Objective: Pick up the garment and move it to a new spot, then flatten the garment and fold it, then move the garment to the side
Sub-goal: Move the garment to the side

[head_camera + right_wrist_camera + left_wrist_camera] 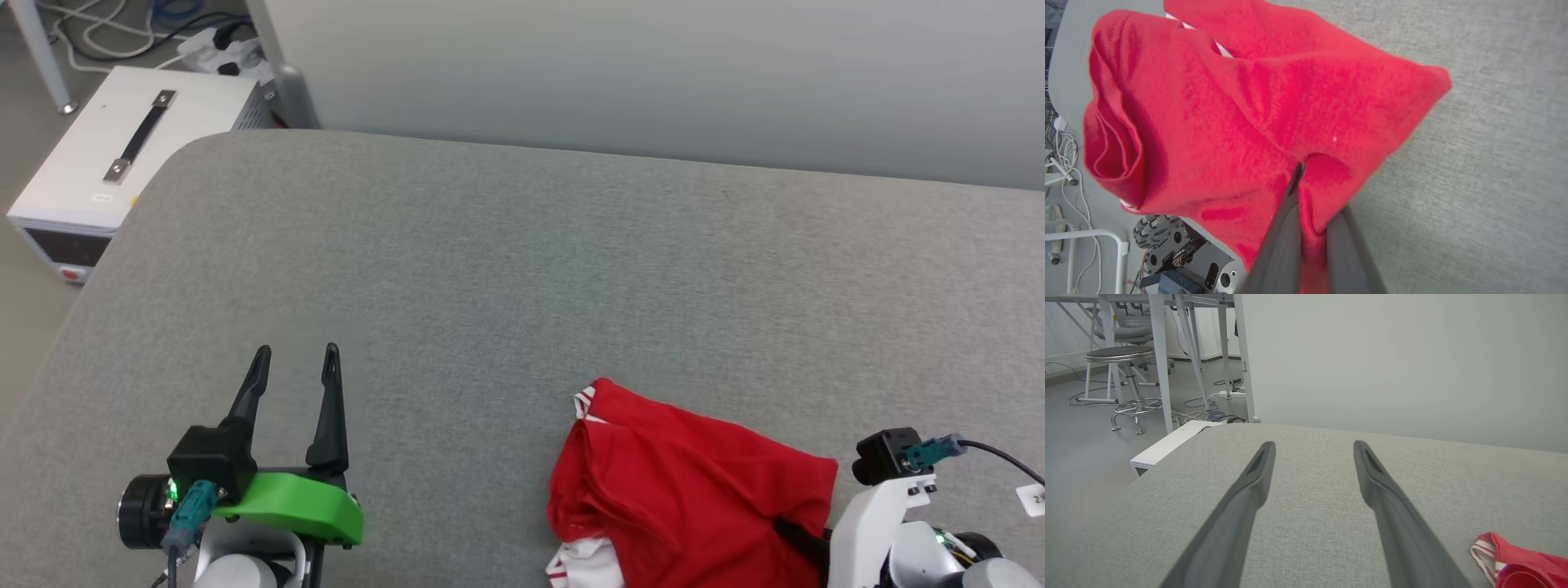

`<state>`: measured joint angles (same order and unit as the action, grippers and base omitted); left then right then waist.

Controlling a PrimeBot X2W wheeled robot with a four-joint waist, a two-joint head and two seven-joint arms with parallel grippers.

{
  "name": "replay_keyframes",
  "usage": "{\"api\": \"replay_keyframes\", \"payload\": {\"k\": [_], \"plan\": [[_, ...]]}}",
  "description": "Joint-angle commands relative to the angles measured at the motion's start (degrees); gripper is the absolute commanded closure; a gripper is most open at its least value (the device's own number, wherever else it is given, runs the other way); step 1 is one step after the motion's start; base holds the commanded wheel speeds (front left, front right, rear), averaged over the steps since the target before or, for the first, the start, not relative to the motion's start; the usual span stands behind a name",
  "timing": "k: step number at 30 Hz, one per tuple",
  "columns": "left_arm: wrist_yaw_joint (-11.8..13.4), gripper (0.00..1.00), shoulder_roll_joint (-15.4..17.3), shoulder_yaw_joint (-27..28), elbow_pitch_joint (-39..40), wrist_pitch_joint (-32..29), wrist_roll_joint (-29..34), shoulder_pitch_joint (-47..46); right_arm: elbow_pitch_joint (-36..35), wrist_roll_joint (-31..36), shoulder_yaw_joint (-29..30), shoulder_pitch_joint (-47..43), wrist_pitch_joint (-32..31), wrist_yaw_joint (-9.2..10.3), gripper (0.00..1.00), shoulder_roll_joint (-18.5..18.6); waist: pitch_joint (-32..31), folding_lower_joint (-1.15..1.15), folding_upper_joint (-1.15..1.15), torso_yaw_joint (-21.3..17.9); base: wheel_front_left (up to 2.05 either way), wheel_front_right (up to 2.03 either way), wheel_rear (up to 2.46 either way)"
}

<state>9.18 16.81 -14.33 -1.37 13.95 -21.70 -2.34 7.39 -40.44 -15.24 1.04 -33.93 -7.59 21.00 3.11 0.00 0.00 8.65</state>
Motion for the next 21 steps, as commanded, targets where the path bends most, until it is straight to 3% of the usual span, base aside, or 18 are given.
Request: {"api": "replay_keyframes", "payload": {"k": [1, 12, 21], "plan": [[0.17, 0.00, 0.41, -0.04, 0.36, -0.31, 0.49, 0.80, -0.14, 0.59, 0.57, -0.41, -0.56, 0.10, 1.00, 0.96, -2.35, 0.00, 0.00, -4.50, 0.00, 0.00, 0.00], [0.62, 0.00, 0.99, -0.85, 4.58, -1.11, 1.08, 0.17, -0.83, 2.46, 1.65, 6.44, -5.15, 0.10, 1.00, 6.39, 3.39, 0.00, 0.00, -18.31, 0.00, 0.00, 0.00], [-0.09, 0.00, 2.10, -2.25, 7.43, -2.93, 3.21, -6.11, 4.74, 5.45, 3.44, 17.81, -2.76, 0.10, 1.00, 10.19, 12.03, 0.00, 0.00, -24.05, 0.00, 0.00, 0.00]]}}
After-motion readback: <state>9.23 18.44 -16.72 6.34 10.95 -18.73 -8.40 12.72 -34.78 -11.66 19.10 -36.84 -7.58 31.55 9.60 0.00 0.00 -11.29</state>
